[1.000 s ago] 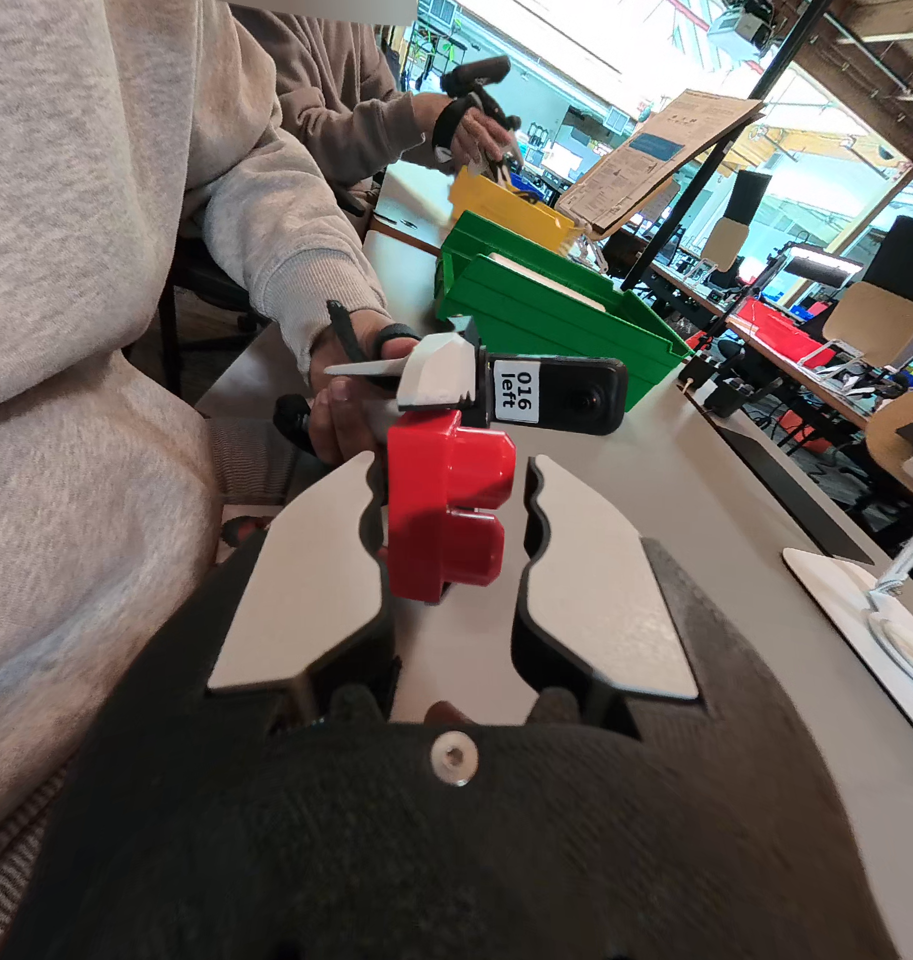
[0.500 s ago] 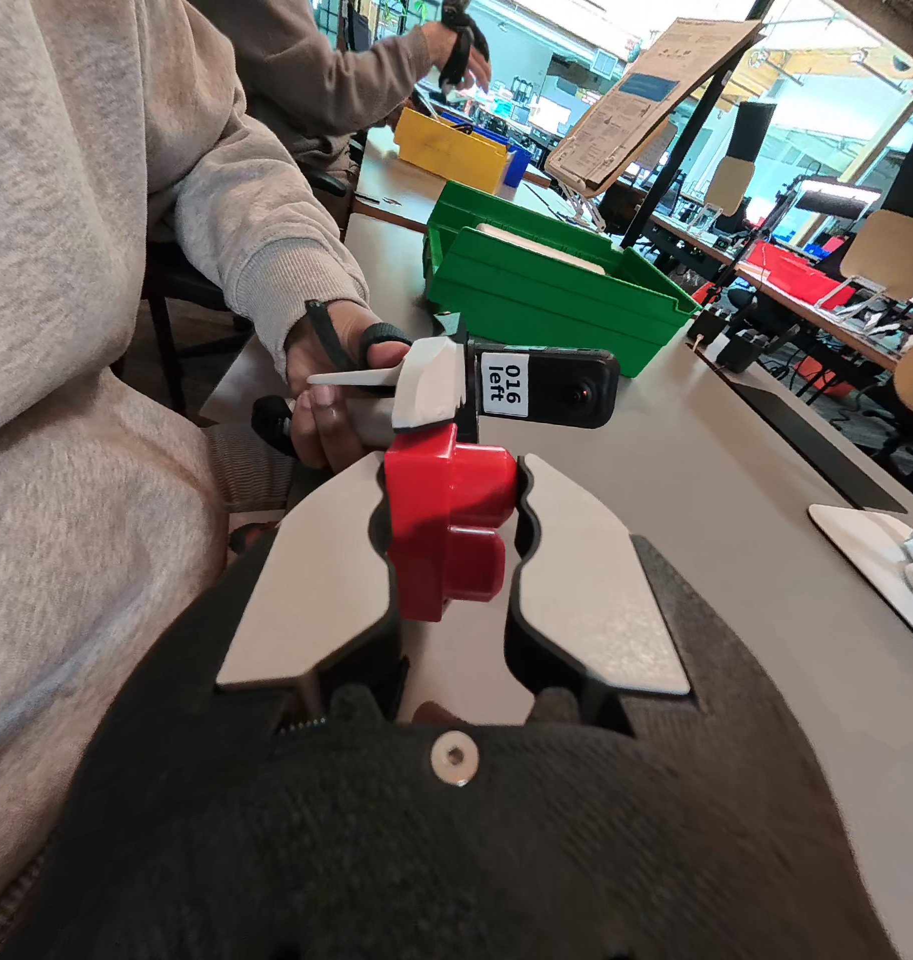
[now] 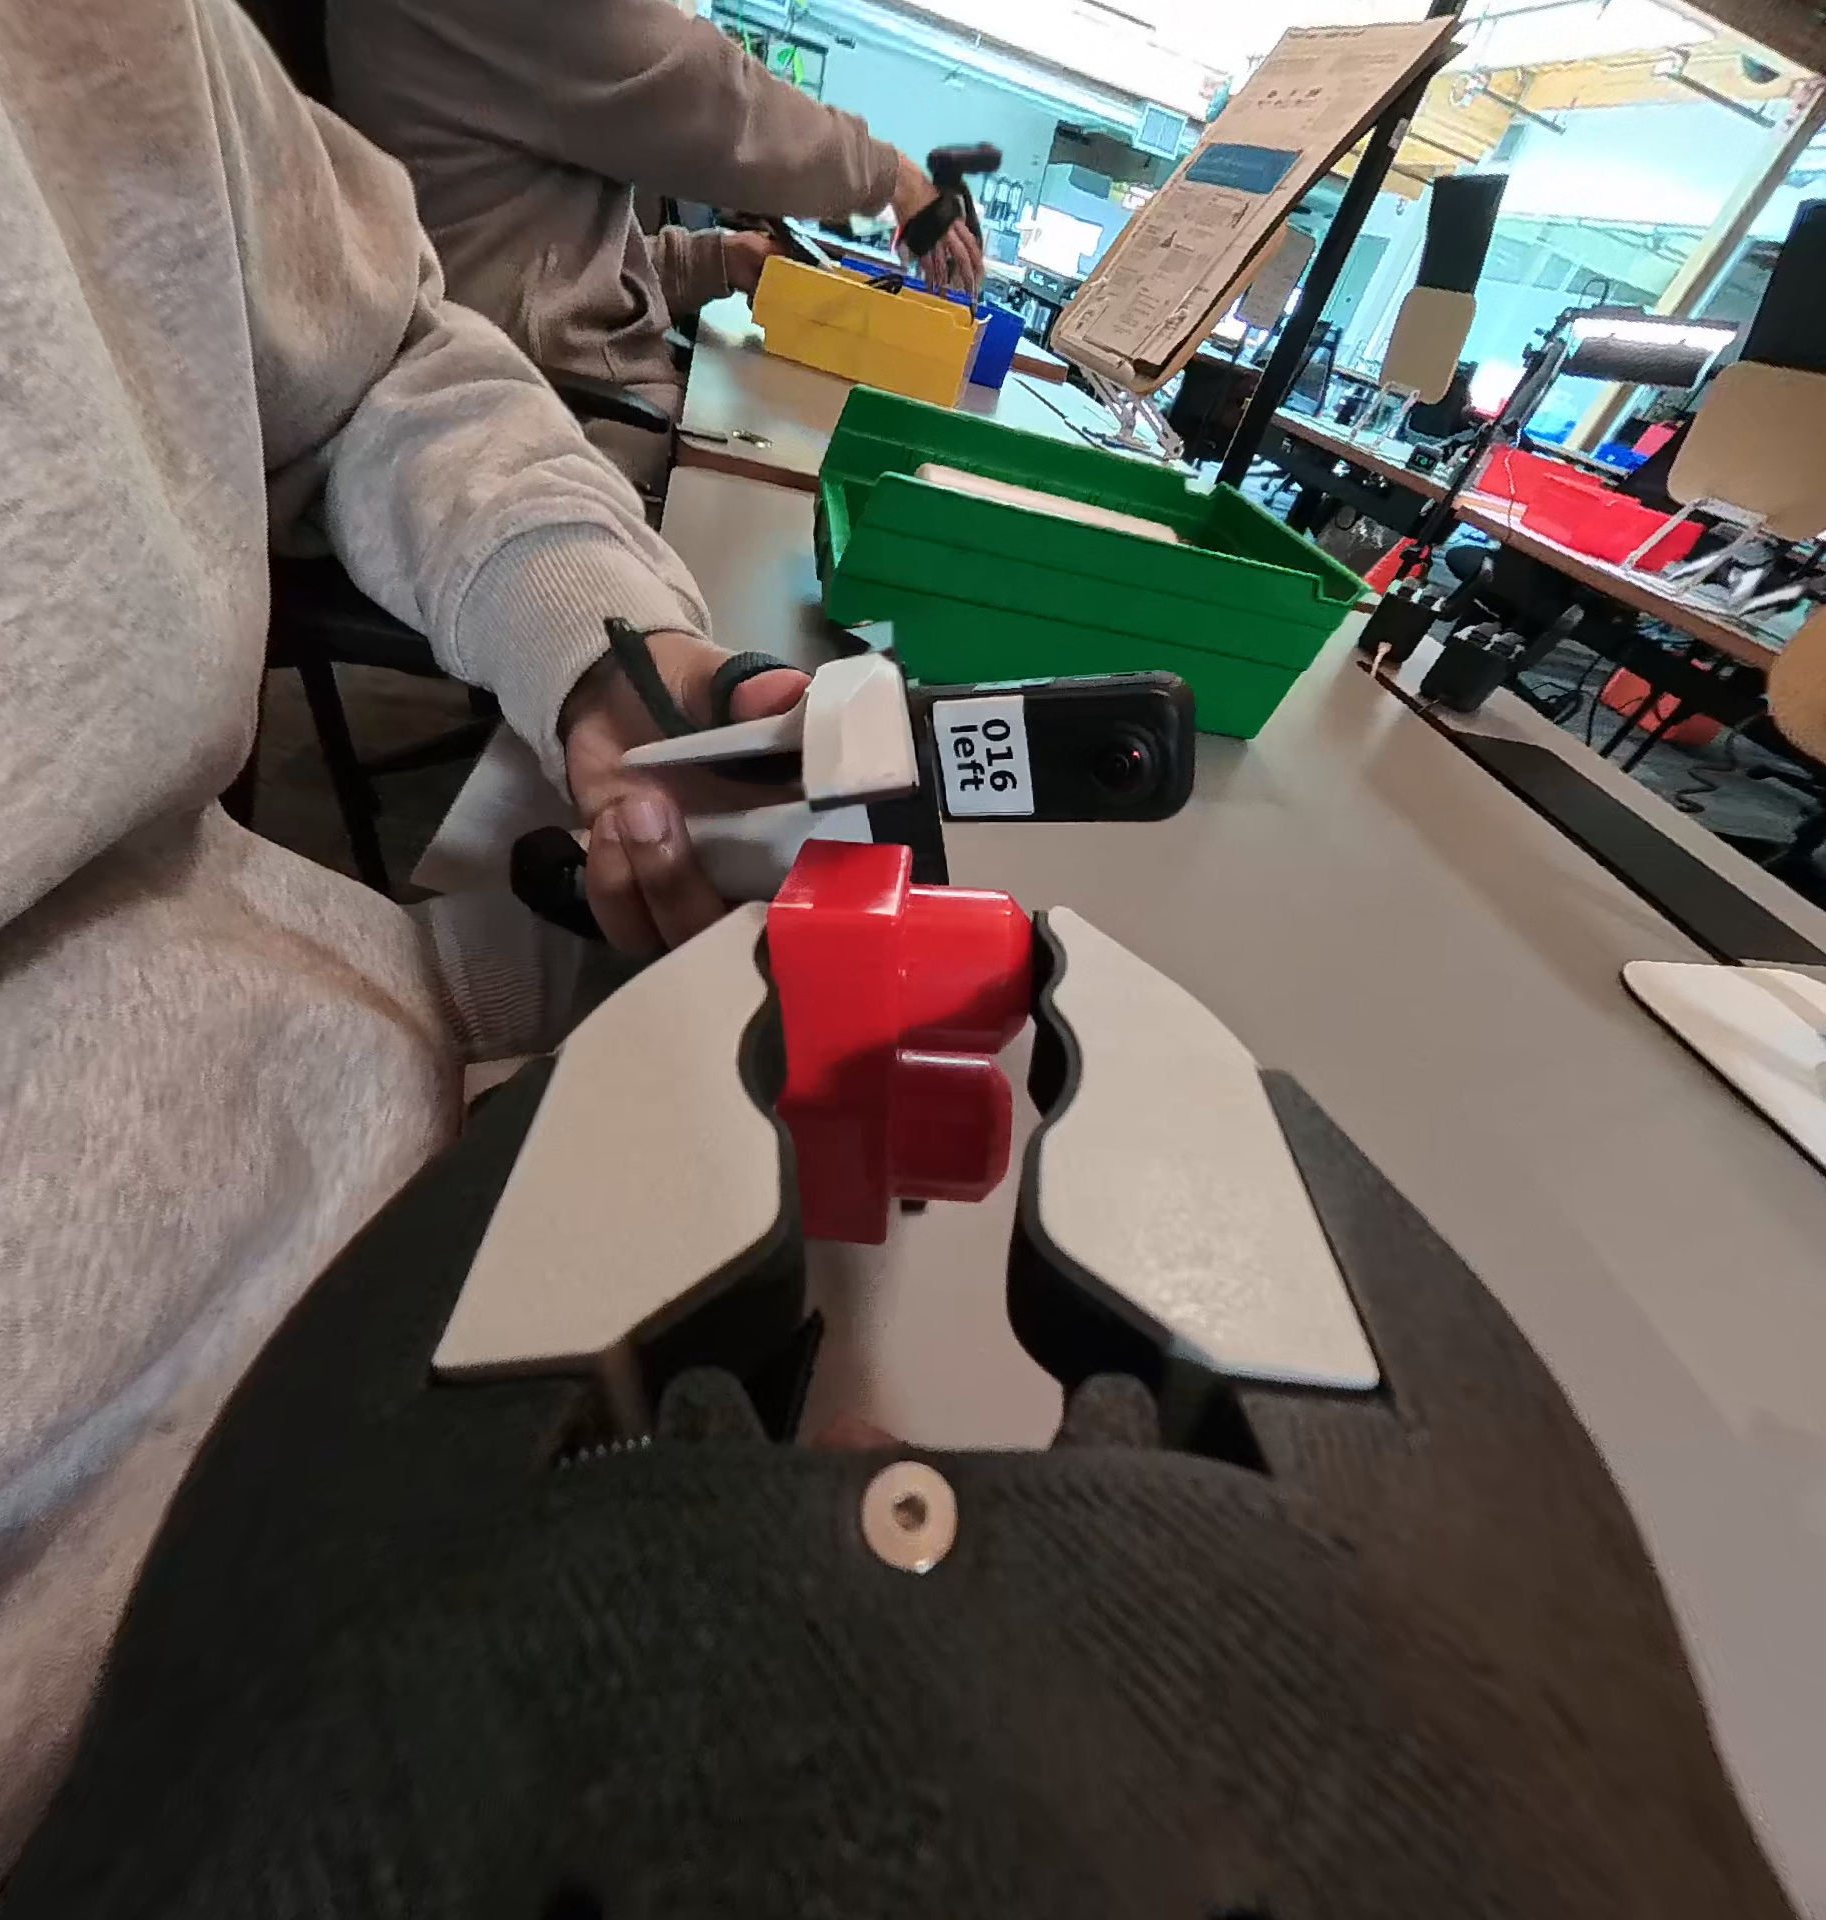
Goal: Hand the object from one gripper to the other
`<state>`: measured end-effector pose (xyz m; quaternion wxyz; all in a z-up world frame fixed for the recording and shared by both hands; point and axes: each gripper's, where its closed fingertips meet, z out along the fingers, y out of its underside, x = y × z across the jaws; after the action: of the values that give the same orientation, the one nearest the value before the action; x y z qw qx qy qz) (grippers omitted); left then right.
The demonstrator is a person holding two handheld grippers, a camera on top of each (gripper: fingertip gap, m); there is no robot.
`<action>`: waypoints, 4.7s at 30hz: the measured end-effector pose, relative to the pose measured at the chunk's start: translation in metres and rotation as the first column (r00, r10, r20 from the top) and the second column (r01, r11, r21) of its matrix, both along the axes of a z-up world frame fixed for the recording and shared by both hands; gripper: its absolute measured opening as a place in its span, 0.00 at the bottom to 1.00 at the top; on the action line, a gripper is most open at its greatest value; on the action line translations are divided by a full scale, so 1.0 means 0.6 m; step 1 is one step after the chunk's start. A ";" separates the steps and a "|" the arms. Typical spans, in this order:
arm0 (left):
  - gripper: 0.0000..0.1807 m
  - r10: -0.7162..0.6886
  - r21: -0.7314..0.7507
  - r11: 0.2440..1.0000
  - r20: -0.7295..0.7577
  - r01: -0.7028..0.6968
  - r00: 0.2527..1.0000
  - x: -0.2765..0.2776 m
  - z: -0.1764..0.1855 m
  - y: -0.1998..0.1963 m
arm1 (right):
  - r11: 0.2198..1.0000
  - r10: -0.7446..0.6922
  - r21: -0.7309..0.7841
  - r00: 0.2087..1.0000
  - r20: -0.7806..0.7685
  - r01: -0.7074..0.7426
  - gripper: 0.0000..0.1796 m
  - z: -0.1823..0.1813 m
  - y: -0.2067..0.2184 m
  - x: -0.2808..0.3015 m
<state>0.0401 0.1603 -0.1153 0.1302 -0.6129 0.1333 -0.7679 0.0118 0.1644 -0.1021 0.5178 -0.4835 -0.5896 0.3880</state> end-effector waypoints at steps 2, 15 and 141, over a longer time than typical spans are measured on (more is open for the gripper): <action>0.49 0.014 -0.002 1.000 0.005 -0.014 1.000 -0.003 0.001 0.005 | 0.999 -0.002 -0.043 1.000 -0.023 0.001 0.25 0.005 0.004 0.003; 0.48 0.031 -0.021 0.999 0.029 -0.030 0.999 -0.008 0.001 0.014 | 0.933 -0.019 -0.356 0.982 -0.188 -0.050 0.25 0.039 0.035 0.025; 0.45 0.029 0.119 0.993 -0.013 -0.027 1.000 -0.021 0.003 0.017 | 0.987 0.106 0.135 0.978 -0.180 -0.082 0.20 0.064 -0.006 0.032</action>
<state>0.0275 0.1705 -0.1135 0.1762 -0.6114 0.1712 -0.7522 0.0309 0.1606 -0.0636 0.5815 -0.3825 -0.5841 0.4176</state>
